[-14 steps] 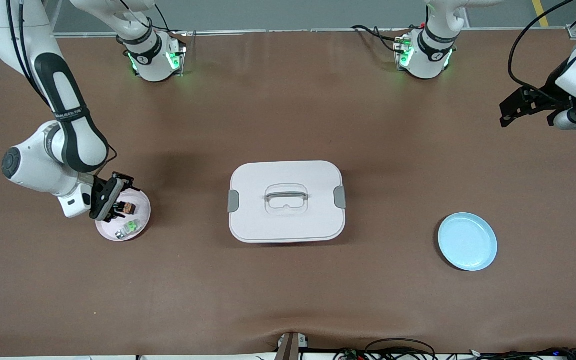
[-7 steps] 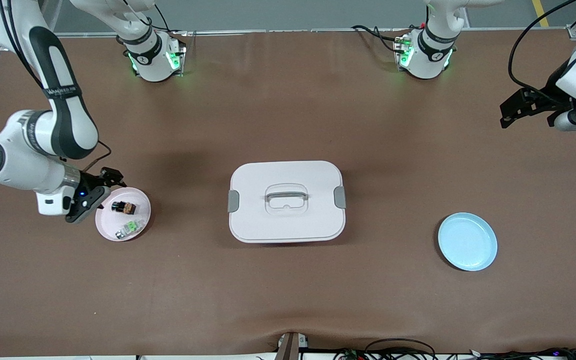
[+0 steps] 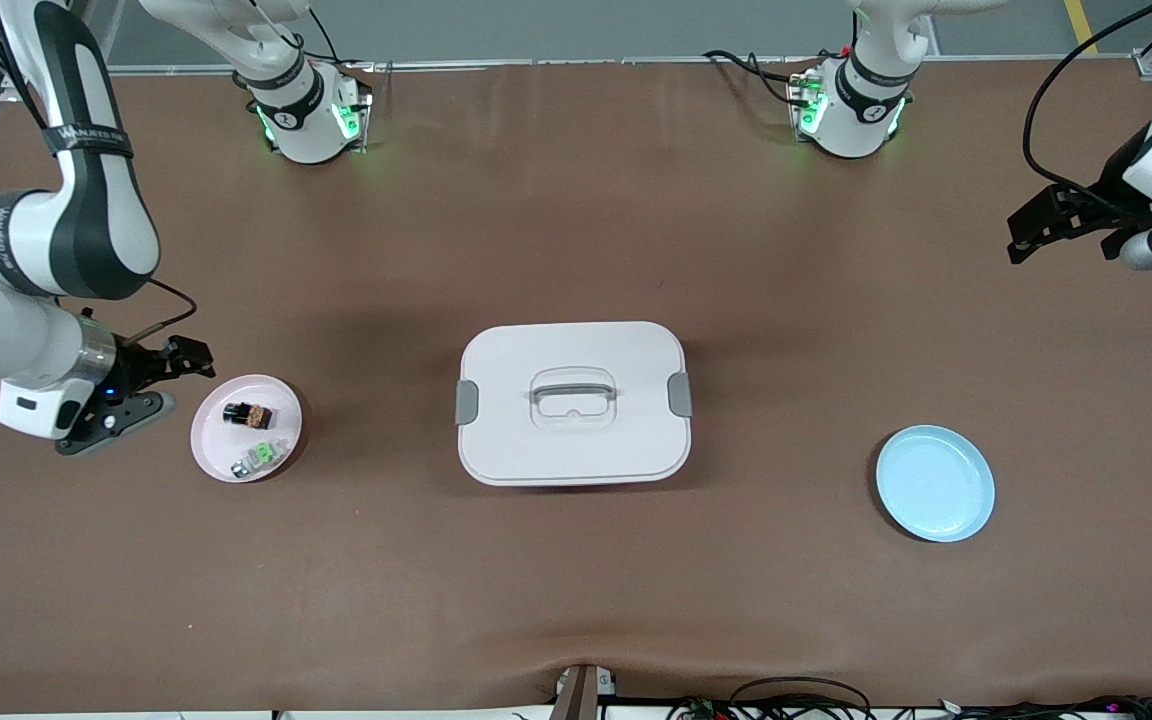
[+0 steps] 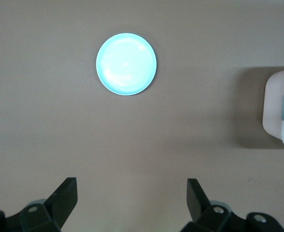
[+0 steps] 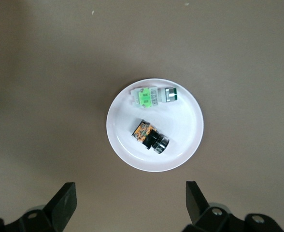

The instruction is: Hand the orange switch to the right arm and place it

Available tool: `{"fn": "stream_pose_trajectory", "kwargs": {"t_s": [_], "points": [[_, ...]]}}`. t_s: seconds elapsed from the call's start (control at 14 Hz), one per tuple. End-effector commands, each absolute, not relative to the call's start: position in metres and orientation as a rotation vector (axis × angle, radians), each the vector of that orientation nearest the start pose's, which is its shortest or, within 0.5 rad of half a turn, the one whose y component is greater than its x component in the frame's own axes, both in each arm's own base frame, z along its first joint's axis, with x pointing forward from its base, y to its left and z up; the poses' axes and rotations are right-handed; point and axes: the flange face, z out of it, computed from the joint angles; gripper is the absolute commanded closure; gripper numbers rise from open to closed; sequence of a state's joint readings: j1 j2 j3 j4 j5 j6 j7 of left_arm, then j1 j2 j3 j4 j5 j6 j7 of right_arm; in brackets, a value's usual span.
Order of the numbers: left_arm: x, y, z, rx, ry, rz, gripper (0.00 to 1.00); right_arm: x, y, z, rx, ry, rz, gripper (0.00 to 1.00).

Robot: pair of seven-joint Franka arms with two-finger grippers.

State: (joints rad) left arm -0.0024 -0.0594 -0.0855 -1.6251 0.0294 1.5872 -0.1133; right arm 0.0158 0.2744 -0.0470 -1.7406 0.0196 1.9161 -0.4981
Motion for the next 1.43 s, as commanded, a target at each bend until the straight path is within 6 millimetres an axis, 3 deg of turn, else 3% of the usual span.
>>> {"fn": "stream_pose_trajectory", "kwargs": {"t_s": [0.0,0.21,0.43,0.57,0.86,1.07,1.29,1.36], "points": [[0.541,-0.034,0.634,-3.11,-0.052,-0.047,0.0,0.642,-0.028,0.461,-3.069,-0.64,0.117,0.0],[0.544,-0.034,0.627,-3.11,-0.052,-0.028,0.0,0.649,-0.05,0.488,-3.124,-0.39,0.064,0.0],[0.546,-0.033,0.629,-3.111,-0.057,-0.049,0.0,0.649,-0.064,0.501,-3.156,0.0,0.046,0.0],[0.547,-0.033,0.627,-3.111,-0.056,-0.042,0.0,0.651,-0.07,0.506,-3.16,0.034,0.02,0.0],[0.548,-0.036,0.624,-3.111,-0.061,-0.035,0.0,0.656,-0.091,0.563,-3.189,0.073,-0.151,0.0],[0.547,-0.037,0.624,-3.111,-0.059,-0.026,0.0,0.653,-0.104,0.574,-3.169,0.116,-0.185,0.0],[0.547,-0.039,0.624,-3.112,-0.059,-0.026,0.0,0.646,-0.101,0.585,-3.166,0.133,-0.178,0.0],[0.547,-0.039,0.624,-3.112,-0.057,-0.023,0.0,0.644,-0.102,0.591,-3.155,0.246,-0.184,0.0]]}}
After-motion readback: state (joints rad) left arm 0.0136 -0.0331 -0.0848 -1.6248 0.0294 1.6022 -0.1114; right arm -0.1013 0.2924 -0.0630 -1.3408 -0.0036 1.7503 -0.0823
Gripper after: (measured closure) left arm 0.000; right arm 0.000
